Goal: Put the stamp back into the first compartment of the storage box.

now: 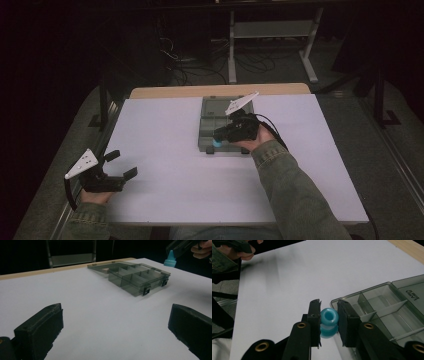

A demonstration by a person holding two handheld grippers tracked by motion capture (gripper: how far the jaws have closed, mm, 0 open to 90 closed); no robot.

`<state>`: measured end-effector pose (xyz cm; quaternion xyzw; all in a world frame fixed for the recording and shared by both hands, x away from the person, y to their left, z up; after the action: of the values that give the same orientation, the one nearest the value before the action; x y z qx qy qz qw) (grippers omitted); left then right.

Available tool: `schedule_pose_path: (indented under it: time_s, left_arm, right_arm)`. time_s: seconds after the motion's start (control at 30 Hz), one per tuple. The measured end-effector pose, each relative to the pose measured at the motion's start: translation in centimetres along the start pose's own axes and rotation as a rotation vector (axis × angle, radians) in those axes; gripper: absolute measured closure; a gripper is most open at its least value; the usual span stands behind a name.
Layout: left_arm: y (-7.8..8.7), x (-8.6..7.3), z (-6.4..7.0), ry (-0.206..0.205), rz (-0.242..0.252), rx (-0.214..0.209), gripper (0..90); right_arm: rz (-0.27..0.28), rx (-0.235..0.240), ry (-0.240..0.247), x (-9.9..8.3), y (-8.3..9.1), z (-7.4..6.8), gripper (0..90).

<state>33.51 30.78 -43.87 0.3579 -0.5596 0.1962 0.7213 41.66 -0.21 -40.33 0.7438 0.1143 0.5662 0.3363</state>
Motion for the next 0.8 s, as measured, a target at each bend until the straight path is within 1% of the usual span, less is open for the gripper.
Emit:
schedule_pose_path:
  time_s: [0.03, 0.1, 0.13, 0.17, 0.23, 0.27, 0.3, 0.4, 0.53, 0.57, 0.63, 0.67, 0.7, 0.73, 0.8]
  left_arm:
    - [0.0, 0.0, 0.0, -0.002, -0.002, 0.000, 0.0]
    - [0.0, 0.0, 0.0, -0.003, -0.004, 0.000, 0.0]
    - [0.0, -0.1, 0.0, -0.002, -0.004, 0.000, 0.0]
    - [0.0, -0.1, 0.0, -0.001, -0.005, 0.000, 0.0]
    - [0.0, 0.0, 0.0, 0.001, -0.004, 0.000, 0.0]
    - [0.0, -0.1, 0.0, 0.002, -0.004, 0.000, 0.0]
    - [0.0, -0.1, 0.0, 0.005, -0.003, 0.000, 0.0]
    - [0.0, -0.1, -0.1, 0.001, -0.009, 0.001, 0.0]
    - [-0.1, -0.1, 0.0, 0.006, -0.001, -0.002, 0.0]
    - [0.0, -0.1, -0.1, 0.004, -0.006, -0.001, 0.0]
    - [-0.1, -0.1, 0.0, 0.005, -0.003, -0.002, 0.0]
    - [-0.1, -0.1, 0.0, 0.003, -0.004, -0.002, 0.0]
    - [-0.1, -0.1, 0.0, 0.004, -0.004, -0.001, 0.0]
    - [-0.1, 0.0, 0.0, 0.008, 0.000, -0.002, 0.0]
    - [0.0, 0.0, 0.0, 0.000, -0.003, -0.003, 0.0]
  right_arm:
    - [0.001, -0.002, -0.005, 0.1, 0.0, 0.1, 72.2]
    - [0.003, -0.002, 0.001, 0.2, -0.1, 0.3, 72.2]
    - [0.004, 0.000, -0.016, 0.4, -0.1, 0.3, 72.2]
    - [0.005, -0.004, -0.003, 0.4, -0.2, 0.6, 72.2]
    - [0.005, -0.005, -0.011, 0.5, -0.4, 0.9, 72.2]
    - [0.005, -0.007, -0.005, 0.5, -0.4, 1.1, 72.2]
    - [0.005, -0.005, -0.016, 0.6, -0.5, 1.0, 72.2]
    - [-0.002, -0.008, -0.020, 0.6, -0.6, 1.3, 72.2]
    - [-0.001, -0.010, -0.015, 0.9, -0.9, 1.7, 72.2]
    - [-0.002, -0.009, -0.024, 1.0, -1.0, 1.8, 72.2]
    - [-0.006, -0.013, -0.011, 1.1, -1.1, 2.1, 72.2]
    - [-0.005, -0.012, -0.016, 1.2, -1.3, 2.2, 72.2]
    - [-0.005, -0.016, 0.000, 1.3, -1.4, 2.4, 72.2]
    - [-0.004, -0.018, 0.003, 1.4, -1.5, 2.6, 72.2]
    - [-0.009, -0.020, 0.000, 1.6, -1.6, 2.7, 72.2]
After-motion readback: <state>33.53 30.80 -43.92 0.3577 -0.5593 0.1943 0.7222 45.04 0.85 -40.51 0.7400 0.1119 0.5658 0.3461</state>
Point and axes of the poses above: each handheld gripper's, and its own axes: y roughly backward along the jaws, x roughly out of its top, z roughly to its right, the point moved 9 cm from there along -y, roughly forward along the jaws, and after that the axes turned 1 degree about -x, right-handed, at the moved point
